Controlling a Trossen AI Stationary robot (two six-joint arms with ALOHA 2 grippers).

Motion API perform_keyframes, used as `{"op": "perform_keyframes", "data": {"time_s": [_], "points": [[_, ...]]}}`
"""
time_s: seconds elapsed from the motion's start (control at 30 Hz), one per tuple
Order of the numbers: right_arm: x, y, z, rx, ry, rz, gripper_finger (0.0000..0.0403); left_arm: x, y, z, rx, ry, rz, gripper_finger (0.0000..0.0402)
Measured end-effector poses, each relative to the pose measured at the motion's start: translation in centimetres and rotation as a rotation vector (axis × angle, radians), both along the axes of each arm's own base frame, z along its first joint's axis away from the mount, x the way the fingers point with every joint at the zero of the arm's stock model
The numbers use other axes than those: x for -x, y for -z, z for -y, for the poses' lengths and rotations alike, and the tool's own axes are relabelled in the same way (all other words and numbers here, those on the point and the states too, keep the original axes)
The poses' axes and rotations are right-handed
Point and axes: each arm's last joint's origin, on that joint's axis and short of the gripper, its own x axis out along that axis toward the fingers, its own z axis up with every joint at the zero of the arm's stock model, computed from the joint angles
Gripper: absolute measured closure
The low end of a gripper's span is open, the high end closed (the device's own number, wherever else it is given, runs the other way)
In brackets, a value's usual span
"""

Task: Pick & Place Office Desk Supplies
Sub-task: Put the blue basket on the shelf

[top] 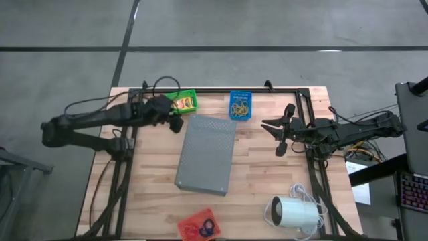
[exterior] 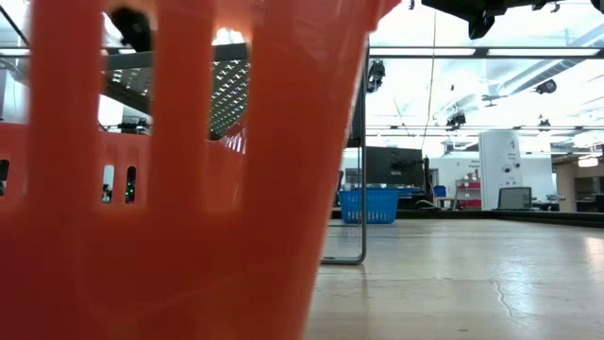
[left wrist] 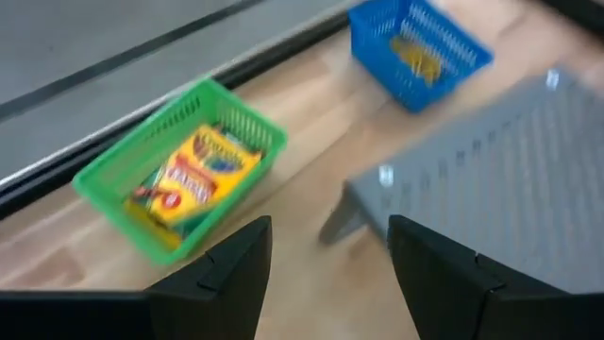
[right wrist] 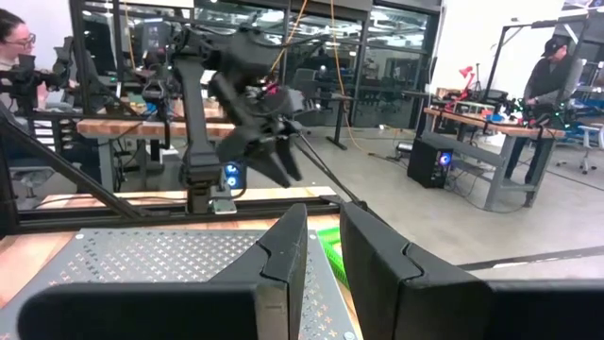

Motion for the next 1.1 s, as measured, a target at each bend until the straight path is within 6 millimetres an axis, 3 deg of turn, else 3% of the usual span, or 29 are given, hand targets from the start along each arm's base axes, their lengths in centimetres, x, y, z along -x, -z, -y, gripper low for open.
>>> {"op": "perform_keyframes", "data": {"time_s": [0.23, 0.47, 0.83, 1.1], "points": [[0.0, 0.0, 0.0, 0.0, 0.0, 0.0, 0.0339, -1.2, -0.4, -3.7, 0.002, -0.02, 0.131, 0.0183], [0.0, 0.0, 0.0, 0.0, 0.0, 0.0, 0.0339, -2.4, 0.1, -4.7, 0.003, 0.002, 0.084, 0.0182], [0.0, 0.0, 0.0, 0.0, 0.0, 0.0, 0.0339, -0.8, -3.4, -6.3, -0.119, 0.075, 0.13, 0.0181], [0.0, 0.0, 0.0, 0.0, 0.0, 0.0, 0.0339, 0.6, -3.5, -8.3, -0.127, 0.008, 0.125, 0.018]]}}
